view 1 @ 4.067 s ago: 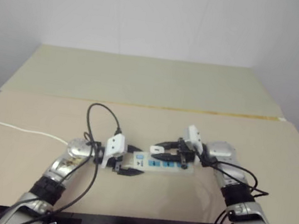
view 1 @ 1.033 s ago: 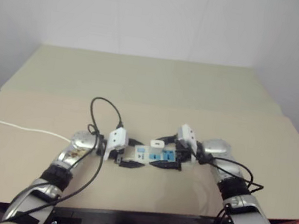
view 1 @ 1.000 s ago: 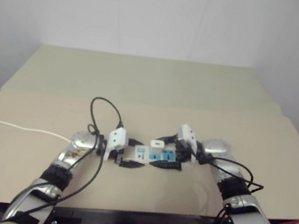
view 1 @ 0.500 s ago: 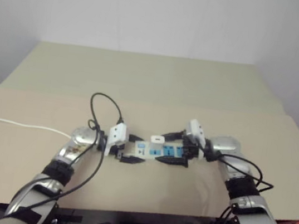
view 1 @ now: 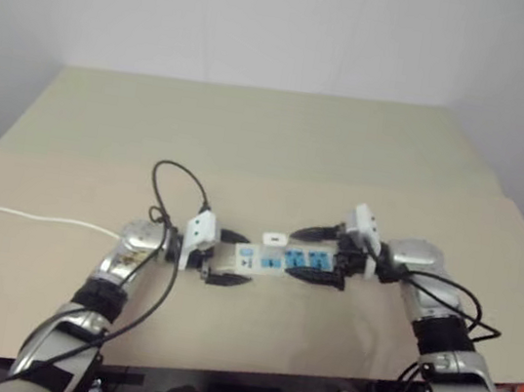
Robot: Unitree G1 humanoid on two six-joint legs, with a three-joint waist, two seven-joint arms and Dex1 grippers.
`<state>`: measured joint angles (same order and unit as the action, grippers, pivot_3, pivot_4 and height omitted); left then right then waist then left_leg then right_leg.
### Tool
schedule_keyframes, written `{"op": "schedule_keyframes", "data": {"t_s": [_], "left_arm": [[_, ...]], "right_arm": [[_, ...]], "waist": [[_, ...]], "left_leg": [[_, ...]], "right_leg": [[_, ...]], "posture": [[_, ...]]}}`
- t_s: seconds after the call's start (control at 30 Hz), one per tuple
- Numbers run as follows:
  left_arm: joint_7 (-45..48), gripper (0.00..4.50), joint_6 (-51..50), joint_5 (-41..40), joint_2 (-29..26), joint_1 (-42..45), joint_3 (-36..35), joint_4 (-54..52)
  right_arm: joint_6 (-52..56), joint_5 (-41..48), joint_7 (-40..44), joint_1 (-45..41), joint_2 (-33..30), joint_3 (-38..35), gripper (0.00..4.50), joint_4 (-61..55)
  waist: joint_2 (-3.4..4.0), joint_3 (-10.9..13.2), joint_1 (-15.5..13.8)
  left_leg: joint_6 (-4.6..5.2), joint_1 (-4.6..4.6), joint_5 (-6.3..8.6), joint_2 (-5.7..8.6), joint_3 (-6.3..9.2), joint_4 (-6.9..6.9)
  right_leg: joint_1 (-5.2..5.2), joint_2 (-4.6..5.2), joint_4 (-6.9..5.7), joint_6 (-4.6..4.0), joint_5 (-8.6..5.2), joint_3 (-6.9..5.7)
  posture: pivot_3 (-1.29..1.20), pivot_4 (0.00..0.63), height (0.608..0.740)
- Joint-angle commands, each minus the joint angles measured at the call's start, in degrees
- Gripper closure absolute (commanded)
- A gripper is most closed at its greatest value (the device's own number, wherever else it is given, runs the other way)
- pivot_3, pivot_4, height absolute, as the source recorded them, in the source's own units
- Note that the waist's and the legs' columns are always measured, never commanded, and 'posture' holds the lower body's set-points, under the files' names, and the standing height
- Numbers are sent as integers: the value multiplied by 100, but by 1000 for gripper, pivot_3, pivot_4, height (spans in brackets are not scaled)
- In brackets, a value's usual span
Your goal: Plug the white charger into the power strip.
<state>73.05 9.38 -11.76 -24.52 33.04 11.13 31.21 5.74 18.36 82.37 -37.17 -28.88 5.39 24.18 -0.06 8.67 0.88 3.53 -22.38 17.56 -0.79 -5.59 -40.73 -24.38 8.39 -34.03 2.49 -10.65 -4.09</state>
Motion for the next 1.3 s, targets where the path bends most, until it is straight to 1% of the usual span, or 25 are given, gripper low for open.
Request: {"op": "schedule_keyframes", "data": {"t_s": [0.03,0.17,0.3,0.5,0.7,0.77,0.87,1.0,1.13,1.3], "left_arm": [[151,24,-95,-123,-168,-99,-162,-239],[269,24,-274,-223,-299,-115,-272,-521],[438,24,-427,-340,-581,-174,-375,-848],[589,24,-903,-670,-1224,-294,-751,-1508],[651,24,-1219,-855,-1693,-532,-1037,-1941],[618,24,-1321,-889,-1726,-546,-1053,-2038],[699,24,-1407,-967,-1848,-610,-1145,-2153],[582,24,-1534,-959,-1772,-606,-1055,-2362],[542,24,-1558,-930,-1694,-666,-988,-2487],[581,24,-1644,-950,-1621,-553,-938,-2512]], "right_arm": [[38,165,-17,-25,-144,-248,0,-153],[4,187,-51,8,-296,-363,0,-105],[-14,217,-83,112,-546,-543,0,-76],[-42,293,23,551,-1287,-1017,0,-42],[-185,229,0,959,-1956,-1494,0,251],[-266,202,33,1014,-2126,-1588,0,443],[-300,169,-11,1237,-2328,-1712,0,399],[-382,193,-44,1326,-2451,-1818,0,387],[-320,282,-317,1513,-2379,-1956,0,29],[-35,446,-532,2049,-2417,-2164,0,-647]], "waist": [[1,5,-2],[-1,26,-9],[-7,43,-27],[-9,55,-46],[-11,58,-27],[-11,59,-22],[-12,59,-25],[-12,59,-23],[-13,59,-24],[-14,60,-45]], "left_leg": [[0,-2,-1,0,-2,0],[2,-11,-1,2,-4,-3],[3,-21,-1,5,-2,-5],[4,-47,0,9,1,-10],[3,-41,-1,9,-1,-12],[1,-36,-2,9,-2,-12],[1,-27,-2,9,0,-13],[0,-27,-2,10,-2,-13],[-1,-22,-3,9,-6,-18],[-3,-21,-4,10,-8,-18]], "right_leg": [[0,-1,-1,1,0,-1],[1,-2,-2,9,-1,-5],[0,-2,-1,22,-9,-8],[-12,-2,6,37,-18,-16],[-5,-3,3,42,-21,-18],[-1,-3,2,43,-21,-18],[8,-3,2,43,-22,-17],[9,-3,2,44,-22,-17],[13,-3,-1,44,-22,-16],[15,-3,-1,44,-22,-16]], "posture": [[0,150,740],[0,150,740],[0,150,740],[0,150,740],[0,150,740],[0,150,740],[0,150,740],[0,150,740],[0,150,740],[0,150,740]]}}
